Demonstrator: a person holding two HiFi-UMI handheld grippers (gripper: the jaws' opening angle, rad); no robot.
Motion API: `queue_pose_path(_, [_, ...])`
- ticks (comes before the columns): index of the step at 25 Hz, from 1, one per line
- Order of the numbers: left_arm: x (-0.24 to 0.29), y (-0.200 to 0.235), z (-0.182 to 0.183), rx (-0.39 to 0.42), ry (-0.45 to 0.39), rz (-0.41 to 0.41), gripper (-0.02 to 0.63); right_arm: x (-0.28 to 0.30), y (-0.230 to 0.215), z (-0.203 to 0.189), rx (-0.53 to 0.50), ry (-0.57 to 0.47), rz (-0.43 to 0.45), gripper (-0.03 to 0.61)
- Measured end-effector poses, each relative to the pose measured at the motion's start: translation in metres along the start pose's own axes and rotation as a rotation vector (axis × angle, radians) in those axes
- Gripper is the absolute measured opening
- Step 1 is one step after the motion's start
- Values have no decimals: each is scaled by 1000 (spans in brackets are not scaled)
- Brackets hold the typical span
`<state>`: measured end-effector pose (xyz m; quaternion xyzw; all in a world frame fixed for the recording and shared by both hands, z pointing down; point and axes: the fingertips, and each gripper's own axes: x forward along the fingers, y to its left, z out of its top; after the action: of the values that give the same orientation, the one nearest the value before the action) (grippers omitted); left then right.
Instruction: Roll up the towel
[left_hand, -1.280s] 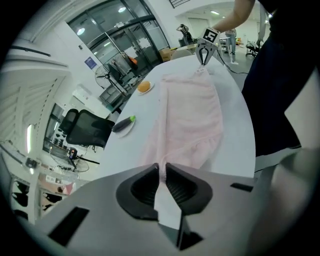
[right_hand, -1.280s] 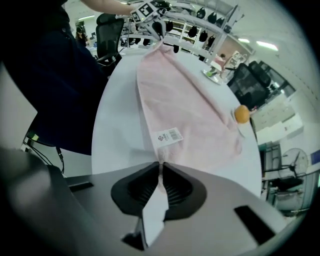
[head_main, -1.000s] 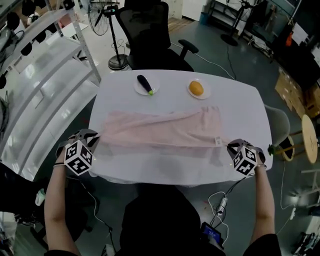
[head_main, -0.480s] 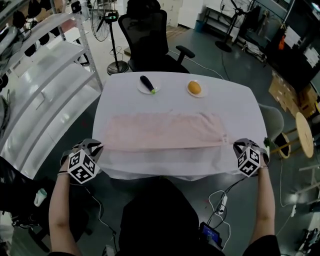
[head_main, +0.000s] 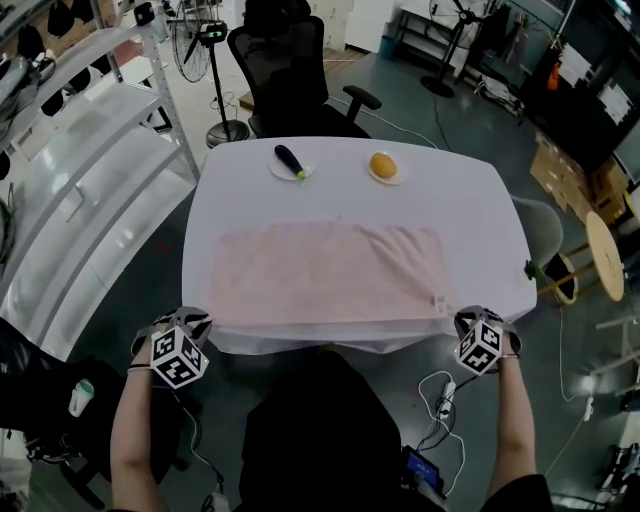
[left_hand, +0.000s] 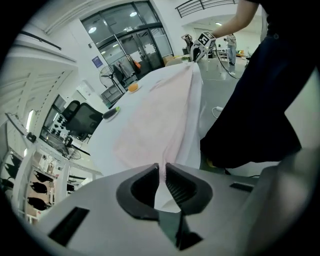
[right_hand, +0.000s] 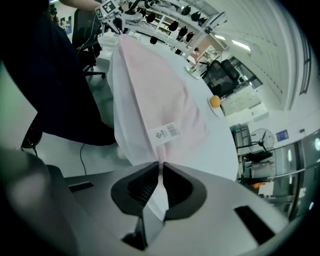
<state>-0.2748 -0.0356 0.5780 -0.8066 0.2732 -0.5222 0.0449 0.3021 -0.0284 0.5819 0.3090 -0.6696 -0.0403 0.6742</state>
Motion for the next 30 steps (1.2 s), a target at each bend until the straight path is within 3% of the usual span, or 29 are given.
queue_pose_path(6, [20, -26, -19, -24, 56, -46, 52, 28, 28, -10, 17, 45, 62, 40])
queue_pose_path(12, [29, -21, -21, -57, 89, -77, 52, 36, 33, -9, -34, 57, 158, 41])
queue_pose_path(17, [26, -1, -12, -109, 76, -87, 52, 26, 18, -2, -65, 19, 223, 41])
queue_pose_path(23, [22, 16, -7, -154, 71, -99, 54, 20, 1, 5, -27, -36, 344, 43])
queue_pose_path(30, [37, 48, -1, -239, 85, -44, 53, 39, -28, 16, 0, -76, 353, 46])
